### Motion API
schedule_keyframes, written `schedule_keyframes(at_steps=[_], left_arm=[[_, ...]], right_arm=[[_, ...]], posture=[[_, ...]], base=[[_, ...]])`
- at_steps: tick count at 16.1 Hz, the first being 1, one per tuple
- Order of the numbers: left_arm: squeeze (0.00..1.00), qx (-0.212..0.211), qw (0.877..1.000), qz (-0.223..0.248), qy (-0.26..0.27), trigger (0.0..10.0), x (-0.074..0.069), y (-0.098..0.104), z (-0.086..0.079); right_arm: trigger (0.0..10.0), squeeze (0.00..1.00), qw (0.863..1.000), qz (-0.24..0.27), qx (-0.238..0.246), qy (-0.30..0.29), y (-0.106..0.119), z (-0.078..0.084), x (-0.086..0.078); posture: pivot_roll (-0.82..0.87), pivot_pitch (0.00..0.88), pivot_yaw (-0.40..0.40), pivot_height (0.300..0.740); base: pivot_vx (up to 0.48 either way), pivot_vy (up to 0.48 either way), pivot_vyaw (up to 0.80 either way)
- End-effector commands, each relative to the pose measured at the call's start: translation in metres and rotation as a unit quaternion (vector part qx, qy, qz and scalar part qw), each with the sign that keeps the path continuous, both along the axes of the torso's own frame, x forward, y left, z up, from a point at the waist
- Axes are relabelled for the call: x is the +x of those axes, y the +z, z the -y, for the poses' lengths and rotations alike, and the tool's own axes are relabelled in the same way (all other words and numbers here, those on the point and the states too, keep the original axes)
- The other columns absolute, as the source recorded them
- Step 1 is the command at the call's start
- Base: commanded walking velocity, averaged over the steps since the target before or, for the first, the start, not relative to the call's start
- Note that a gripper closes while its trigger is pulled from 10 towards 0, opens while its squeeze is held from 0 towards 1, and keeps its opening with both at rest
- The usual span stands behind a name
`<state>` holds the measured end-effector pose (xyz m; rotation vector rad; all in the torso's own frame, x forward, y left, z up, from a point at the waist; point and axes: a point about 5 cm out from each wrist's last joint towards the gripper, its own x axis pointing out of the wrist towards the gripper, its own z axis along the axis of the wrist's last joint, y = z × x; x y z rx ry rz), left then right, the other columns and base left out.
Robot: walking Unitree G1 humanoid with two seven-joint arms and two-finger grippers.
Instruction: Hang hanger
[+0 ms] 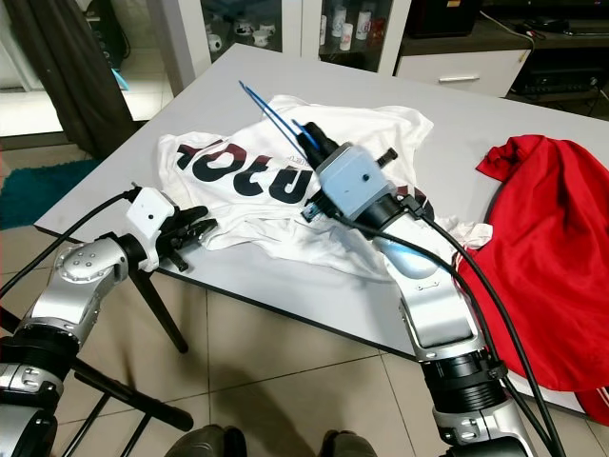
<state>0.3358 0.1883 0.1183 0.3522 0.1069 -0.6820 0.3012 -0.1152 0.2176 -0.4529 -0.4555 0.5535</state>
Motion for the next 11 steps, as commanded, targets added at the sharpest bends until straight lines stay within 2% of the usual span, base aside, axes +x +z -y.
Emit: schedule_keyframes(at_steps=[1,3,11], left_arm=[[0.0,0.0,1.0,0.011,0.0,10.0,0.0,0.006,-0.002],[0.0,-0.013,1.0,0.023,0.002,10.0,0.0,0.012,-0.002],[0.0,0.0,0.999,0.034,0.004,10.0,0.0,0.015,-0.003]], right_arm=[[10.0,0.0,1.0,-0.001,0.01,0.001,0.004,0.003,-0.001],[10.0,0.0,1.0,-0.003,0.01,-0.002,0.004,0.003,0.001],[10.0,0.0,0.999,-0.008,0.012,-0.045,0.007,0.01,0.011]], posture=[[-0.05,0.085,-0.005,0.74],[-0.05,0.084,-0.007,0.74],[-0.04,0.072,-0.007,0.74]], base=[[0.0,0.0,0.0],[0.0,0.0,0.53],[0.0,0.0,0.79]])
